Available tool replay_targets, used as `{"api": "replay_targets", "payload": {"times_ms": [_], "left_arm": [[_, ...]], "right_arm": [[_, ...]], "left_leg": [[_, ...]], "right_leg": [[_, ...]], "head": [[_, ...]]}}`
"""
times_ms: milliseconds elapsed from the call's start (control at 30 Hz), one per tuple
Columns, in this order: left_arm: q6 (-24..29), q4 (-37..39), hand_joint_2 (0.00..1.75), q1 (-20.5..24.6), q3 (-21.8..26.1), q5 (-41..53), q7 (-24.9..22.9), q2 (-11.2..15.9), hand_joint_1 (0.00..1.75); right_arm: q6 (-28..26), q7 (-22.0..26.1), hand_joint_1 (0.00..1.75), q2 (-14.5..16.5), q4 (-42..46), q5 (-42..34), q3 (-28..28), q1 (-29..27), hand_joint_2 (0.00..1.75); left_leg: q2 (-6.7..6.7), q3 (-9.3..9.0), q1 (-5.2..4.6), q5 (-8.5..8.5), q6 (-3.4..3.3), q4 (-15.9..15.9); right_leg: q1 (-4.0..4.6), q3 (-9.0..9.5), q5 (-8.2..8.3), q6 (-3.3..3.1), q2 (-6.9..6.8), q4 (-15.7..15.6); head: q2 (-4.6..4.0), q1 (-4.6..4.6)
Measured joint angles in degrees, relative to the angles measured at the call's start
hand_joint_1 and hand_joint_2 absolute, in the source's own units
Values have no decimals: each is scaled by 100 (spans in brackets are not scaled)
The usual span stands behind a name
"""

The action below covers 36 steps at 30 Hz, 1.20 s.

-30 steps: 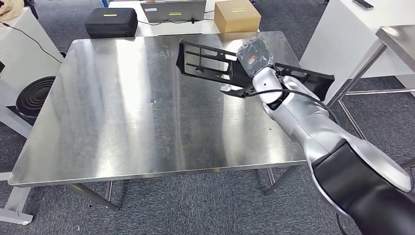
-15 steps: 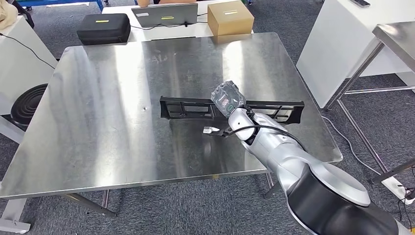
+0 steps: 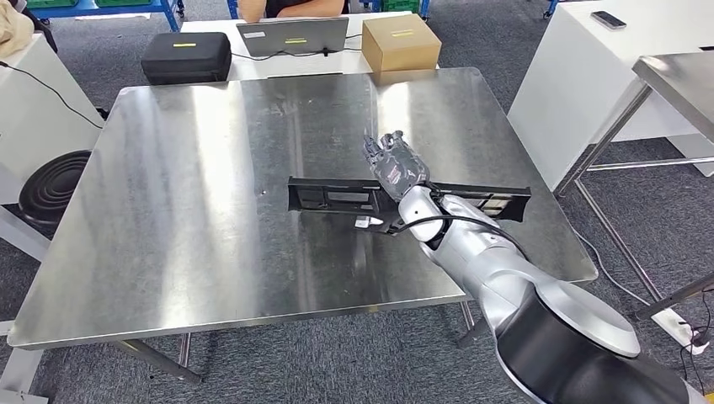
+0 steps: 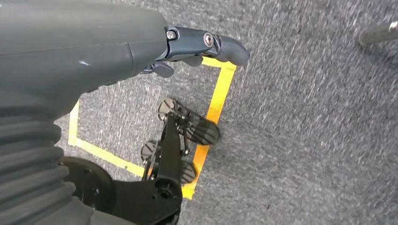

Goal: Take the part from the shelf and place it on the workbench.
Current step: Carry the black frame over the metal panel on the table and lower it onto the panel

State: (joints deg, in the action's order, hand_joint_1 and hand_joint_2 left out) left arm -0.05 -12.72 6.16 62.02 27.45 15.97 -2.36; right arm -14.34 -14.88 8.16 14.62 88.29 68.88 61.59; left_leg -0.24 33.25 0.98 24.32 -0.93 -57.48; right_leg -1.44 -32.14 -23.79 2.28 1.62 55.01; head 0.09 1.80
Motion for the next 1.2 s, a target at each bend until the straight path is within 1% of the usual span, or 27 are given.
{"api": "replay_targets", "payload": {"times_ms": [233, 333, 433, 567, 767, 900, 1000, 1100, 1167, 1200], "left_arm": [[-15, 0, 0, 0, 122, 7, 6, -1, 0], [-3, 0, 0, 0, 154, 16, 18, -2, 0], [7, 0, 0, -1, 216, 23, 39, -3, 0], [7, 0, 0, -3, 285, 19, 59, -3, 0], [-8, 0, 0, -8, 403, 7, 86, -3, 0], [-14, 0, 0, -11, 430, 7, 86, -3, 0], [-17, 0, 0, -11, 450, 7, 86, -3, 0], [-17, 0, 0, -11, 464, 7, 86, -3, 0], [-22, 0, 0, -11, 467, 6, 86, -3, 0], [-25, 0, 0, -11, 470, 4, 87, -3, 0]], "right_arm": [[-182, 133, 0, 7, 93, -108, -727, -36, 0], [-300, 244, 0, 32, 258, -35, -1184, -121, 0], [-204, 424, 0, 59, 558, 4, -1813, -231, 0], [-88, 551, 0, 73, 980, -93, -2580, -377, 0], [410, 1032, 0, 132, 1946, -501, -4297, -737, 0], [615, 1160, 0, 157, 2193, -772, -5156, -835, 0], [646, 1187, 0, 164, 2278, -808, -5506, -884, 0], [657, 1195, 0, 176, 2324, -826, -5676, -907, 0], [758, 1194, 0, 190, 2332, -906, -5767, -910, 0], [853, 1197, 0, 197, 2324, -1012, -5830, -908, 44]], "left_leg": [[-2, 7, -4, -14, -27, -2], [-4, 14, 5, -19, -29, -2], [-11, 37, 14, -30, -28, -2], [-36, 88, 13, -50, -30, -2], [-77, 127, 8, -53, -31, -4], [-101, 138, 0, -53, -32, -4], [-100, 139, -4, -53, -34, -4], [-101, 139, -4, -54, -35, -4], [-101, 139, -4, -55, -36, -4], [-101, 139, -4, -56, -37, -4]], "right_leg": [[-5, -3, 20, 31, -2, -2], [-3, -13, 22, 32, -4, 0], [1, -35, 23, 31, -8, 5], [4, -72, 26, 35, -24, 17], [3, -96, 24, 36, -72, 18], [-2, -100, 23, 36, -85, 17], [-4, -103, 24, 36, -85, 17], [-4, -104, 24, 36, -85, 16], [-3, -105, 24, 36, -85, 17], [-3, -105, 24, 36, -85, 17]], "head": [[0, 3], [0, 4], [0, 4], [0, 3], [0, 4], [0, 3], [0, 3], [0, 3], [0, 4], [0, 4]]}}
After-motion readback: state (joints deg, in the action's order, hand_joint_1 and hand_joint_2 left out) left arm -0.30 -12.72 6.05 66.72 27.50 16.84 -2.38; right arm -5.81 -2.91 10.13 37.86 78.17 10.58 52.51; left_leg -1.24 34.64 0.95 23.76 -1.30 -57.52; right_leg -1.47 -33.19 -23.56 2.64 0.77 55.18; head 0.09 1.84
